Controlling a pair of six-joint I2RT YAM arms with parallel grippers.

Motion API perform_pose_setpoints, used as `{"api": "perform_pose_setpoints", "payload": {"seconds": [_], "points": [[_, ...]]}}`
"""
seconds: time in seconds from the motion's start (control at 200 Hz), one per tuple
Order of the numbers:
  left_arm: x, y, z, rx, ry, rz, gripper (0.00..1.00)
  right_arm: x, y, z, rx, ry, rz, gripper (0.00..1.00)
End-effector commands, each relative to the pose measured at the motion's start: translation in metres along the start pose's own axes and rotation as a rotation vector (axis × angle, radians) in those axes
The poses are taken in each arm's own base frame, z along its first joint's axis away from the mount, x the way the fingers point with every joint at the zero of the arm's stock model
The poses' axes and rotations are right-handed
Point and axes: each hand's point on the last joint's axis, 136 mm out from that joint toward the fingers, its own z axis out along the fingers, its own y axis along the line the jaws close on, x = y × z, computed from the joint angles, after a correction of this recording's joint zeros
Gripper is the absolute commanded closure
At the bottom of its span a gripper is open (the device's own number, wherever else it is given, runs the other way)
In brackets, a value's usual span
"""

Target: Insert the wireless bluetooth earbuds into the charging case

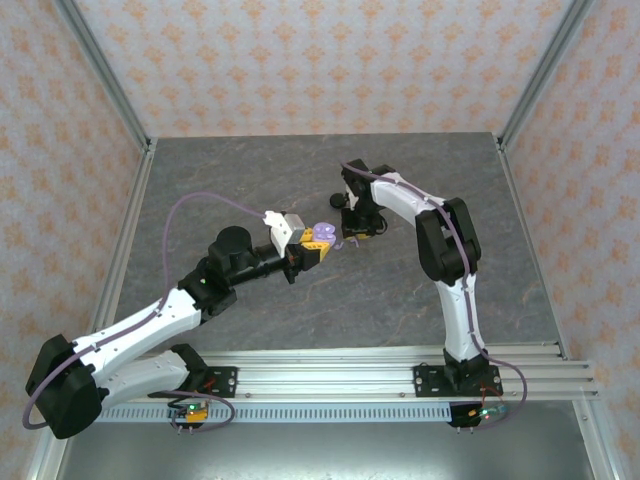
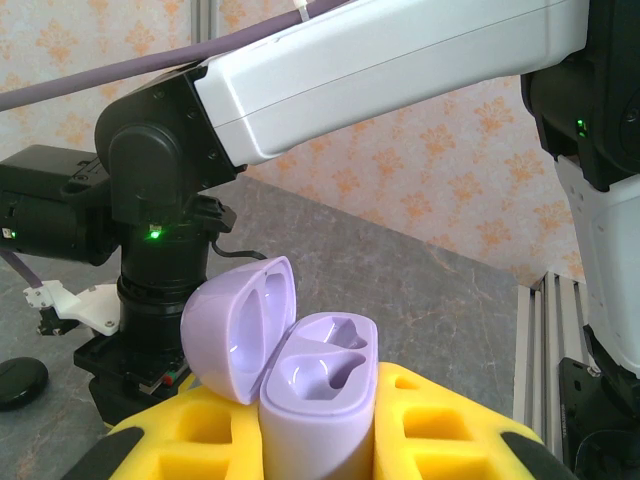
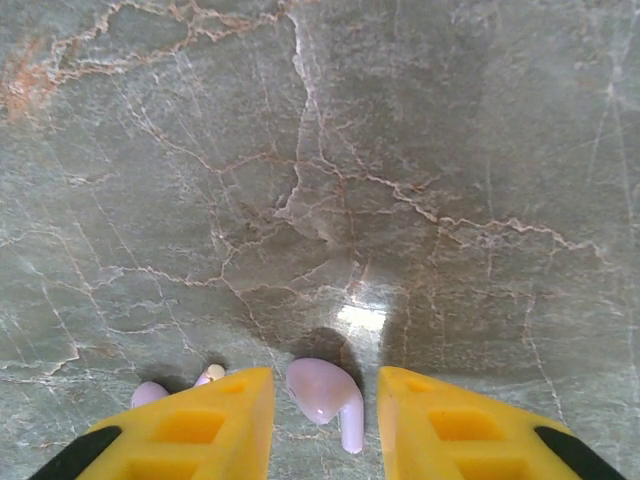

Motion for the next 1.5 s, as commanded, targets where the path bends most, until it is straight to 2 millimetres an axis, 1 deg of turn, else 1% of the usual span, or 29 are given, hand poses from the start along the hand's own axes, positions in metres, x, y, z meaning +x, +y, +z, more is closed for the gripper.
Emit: {"api": "perform_pose_setpoints", "payload": {"seconds": [0.0,0.621,0.736,0.961,1.136,1.226,1.336,1.492], "points": [[0.001,0.0,0.002,-0.006,-0.003,0.011,0.87,0.0,0.0,-0.002,0.029,0.008,0.007,0.66],[0.0,0.001,0.003,-0.009,-0.001,0.013,0.87,0.004,-0.002,0.011,0.079,0.042,-0.005,0.67],[0.001,0.001,0.004,-0.01,0.001,0.012,0.87,0.005,-0.005,0.01,0.104,0.044,-0.009,0.68],[0.002,0.002,0.005,-0.011,0.005,0.009,0.87,0.011,-0.012,0.017,0.147,0.074,-0.026,0.69],[0.003,0.003,0.006,-0.015,0.006,0.003,0.87,0.014,-0.01,0.019,0.152,0.081,-0.034,0.7],[0.004,0.004,0.007,-0.016,0.01,0.001,0.88,0.014,-0.009,0.021,0.15,0.083,-0.028,0.72],[0.004,0.003,0.006,-0.015,0.011,0.0,0.88,0.013,-0.008,0.02,0.144,0.073,-0.019,0.74],[0.007,0.005,0.006,-0.025,0.023,-0.002,0.88,0.01,-0.006,0.012,0.139,0.043,-0.018,0.75]]}}
